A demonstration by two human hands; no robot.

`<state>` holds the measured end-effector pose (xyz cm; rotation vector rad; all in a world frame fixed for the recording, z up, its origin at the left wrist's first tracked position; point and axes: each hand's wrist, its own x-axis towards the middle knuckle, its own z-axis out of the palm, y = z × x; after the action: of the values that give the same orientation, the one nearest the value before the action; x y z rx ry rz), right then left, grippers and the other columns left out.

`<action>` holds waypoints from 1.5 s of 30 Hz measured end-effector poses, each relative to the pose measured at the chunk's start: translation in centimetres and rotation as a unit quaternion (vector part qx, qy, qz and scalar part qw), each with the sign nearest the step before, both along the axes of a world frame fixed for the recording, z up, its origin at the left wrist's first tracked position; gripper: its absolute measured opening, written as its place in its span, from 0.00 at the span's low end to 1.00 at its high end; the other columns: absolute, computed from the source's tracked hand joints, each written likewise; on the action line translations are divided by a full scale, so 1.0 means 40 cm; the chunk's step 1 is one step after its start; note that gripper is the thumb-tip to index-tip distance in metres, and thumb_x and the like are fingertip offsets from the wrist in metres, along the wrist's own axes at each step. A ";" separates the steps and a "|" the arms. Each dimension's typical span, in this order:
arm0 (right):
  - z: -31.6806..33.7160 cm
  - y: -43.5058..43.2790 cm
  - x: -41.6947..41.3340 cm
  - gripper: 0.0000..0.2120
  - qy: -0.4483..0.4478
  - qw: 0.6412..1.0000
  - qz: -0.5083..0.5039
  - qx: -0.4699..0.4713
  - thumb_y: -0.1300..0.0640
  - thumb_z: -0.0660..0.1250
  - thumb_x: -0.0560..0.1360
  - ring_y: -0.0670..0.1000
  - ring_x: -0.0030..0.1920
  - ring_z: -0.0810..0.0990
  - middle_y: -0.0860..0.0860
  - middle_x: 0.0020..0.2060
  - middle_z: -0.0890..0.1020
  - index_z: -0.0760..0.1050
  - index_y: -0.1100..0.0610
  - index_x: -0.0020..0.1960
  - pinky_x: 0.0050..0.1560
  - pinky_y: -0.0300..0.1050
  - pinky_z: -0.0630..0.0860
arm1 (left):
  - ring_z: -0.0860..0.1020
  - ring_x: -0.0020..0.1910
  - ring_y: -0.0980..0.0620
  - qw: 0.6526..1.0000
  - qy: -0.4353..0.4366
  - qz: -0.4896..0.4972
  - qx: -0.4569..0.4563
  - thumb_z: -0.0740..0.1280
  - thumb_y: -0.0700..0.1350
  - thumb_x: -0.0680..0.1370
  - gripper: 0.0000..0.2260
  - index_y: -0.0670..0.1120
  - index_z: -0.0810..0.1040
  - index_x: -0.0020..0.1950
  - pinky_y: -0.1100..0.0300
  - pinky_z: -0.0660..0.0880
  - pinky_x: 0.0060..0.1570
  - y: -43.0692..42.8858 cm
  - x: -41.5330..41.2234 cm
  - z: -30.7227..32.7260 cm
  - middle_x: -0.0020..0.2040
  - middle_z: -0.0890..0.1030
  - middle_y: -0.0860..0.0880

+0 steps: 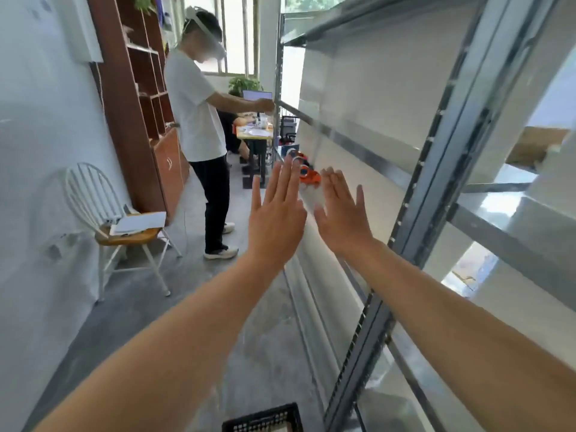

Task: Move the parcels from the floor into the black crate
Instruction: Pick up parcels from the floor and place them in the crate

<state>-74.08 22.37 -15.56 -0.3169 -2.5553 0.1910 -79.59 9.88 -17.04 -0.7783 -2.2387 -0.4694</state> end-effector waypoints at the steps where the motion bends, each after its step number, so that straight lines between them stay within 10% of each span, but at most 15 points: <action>1: 0.048 -0.001 0.016 0.30 0.017 1.000 -0.008 0.006 0.52 0.50 0.84 0.47 0.79 0.40 0.48 0.80 0.44 0.40 0.54 0.80 0.77 0.57 0.37 | 0.44 0.80 0.51 1.000 0.017 -0.003 -0.006 0.53 0.47 0.83 0.29 0.45 0.44 0.81 0.47 0.41 0.78 0.001 0.014 0.042 0.82 0.46 0.49; 22: 0.100 -0.048 0.387 0.32 0.075 0.936 -0.343 0.027 0.48 0.51 0.84 0.48 0.79 0.40 0.50 0.80 0.44 0.40 0.55 0.81 0.76 0.53 0.33 | 0.35 0.79 0.50 0.963 0.009 -0.267 -0.022 0.40 0.54 0.83 0.28 0.47 0.32 0.79 0.43 0.38 0.77 0.053 0.192 0.053 0.80 0.34 0.49; 45: 0.038 -0.332 0.947 0.34 0.060 0.832 -0.550 0.030 0.51 0.52 0.83 0.46 0.78 0.37 0.50 0.80 0.40 0.36 0.56 0.80 0.75 0.54 0.33 | 0.36 0.79 0.51 0.873 0.017 -0.487 -0.040 0.48 0.52 0.84 0.30 0.46 0.35 0.80 0.45 0.36 0.77 -0.054 0.731 0.065 0.80 0.35 0.49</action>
<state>-36.19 9.08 -14.04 -1.5944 -1.8639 -0.2980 -50.37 7.72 -14.43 -1.9358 -1.6839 -0.8047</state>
